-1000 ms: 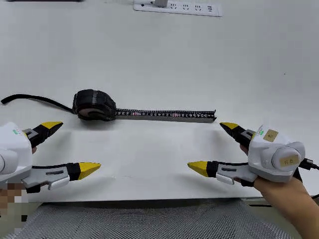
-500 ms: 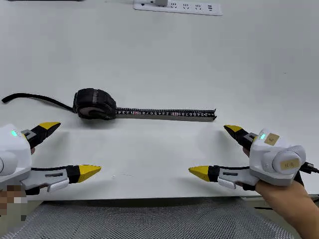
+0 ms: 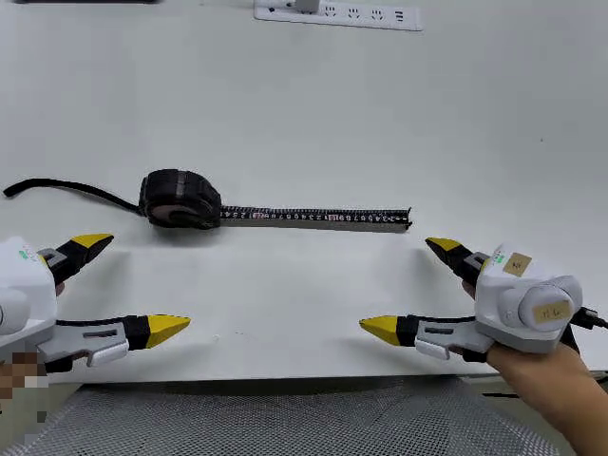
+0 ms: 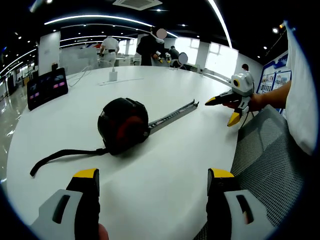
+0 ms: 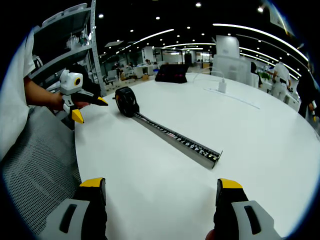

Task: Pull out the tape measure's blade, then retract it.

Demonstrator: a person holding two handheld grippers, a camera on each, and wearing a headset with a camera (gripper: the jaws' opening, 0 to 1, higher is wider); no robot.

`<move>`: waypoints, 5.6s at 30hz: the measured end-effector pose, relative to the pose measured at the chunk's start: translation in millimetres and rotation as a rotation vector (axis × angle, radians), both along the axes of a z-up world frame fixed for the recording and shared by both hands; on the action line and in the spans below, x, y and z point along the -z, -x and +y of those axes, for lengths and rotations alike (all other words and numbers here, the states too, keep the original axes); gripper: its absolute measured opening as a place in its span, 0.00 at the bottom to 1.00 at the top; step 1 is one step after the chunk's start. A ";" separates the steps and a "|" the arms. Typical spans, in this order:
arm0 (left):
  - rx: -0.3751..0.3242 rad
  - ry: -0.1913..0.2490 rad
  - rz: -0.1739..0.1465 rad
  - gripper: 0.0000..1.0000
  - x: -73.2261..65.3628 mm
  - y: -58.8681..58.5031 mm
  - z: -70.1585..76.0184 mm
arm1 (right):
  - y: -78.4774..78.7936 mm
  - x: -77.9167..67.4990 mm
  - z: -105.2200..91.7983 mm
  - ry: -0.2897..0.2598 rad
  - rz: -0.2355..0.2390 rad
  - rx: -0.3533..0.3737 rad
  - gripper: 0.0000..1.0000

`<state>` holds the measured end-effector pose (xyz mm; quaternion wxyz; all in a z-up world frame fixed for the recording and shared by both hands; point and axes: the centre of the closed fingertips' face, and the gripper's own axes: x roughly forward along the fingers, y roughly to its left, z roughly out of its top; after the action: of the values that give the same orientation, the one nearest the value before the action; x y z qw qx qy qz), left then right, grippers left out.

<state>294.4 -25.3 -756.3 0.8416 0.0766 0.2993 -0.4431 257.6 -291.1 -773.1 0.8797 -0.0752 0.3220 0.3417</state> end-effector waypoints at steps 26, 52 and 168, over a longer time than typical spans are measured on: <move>-0.007 -0.002 -0.005 0.86 -0.5 -2.1 0.5 | -0.1 0.3 0.0 0.002 0.002 -0.002 0.89; -0.129 -0.027 -0.020 0.88 -5.8 -33.7 -13.4 | -4.0 -2.9 -1.7 0.005 -0.011 -0.001 0.89; -0.627 -0.053 0.000 0.62 1.1 -103.7 -30.9 | -60.6 -7.0 -24.0 0.116 -0.037 -0.209 0.41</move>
<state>398.1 -56.2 -757.4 0.9349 0.0024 0.3198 -0.1542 318.3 -315.1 -766.1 0.8393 -0.1653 0.3156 0.4107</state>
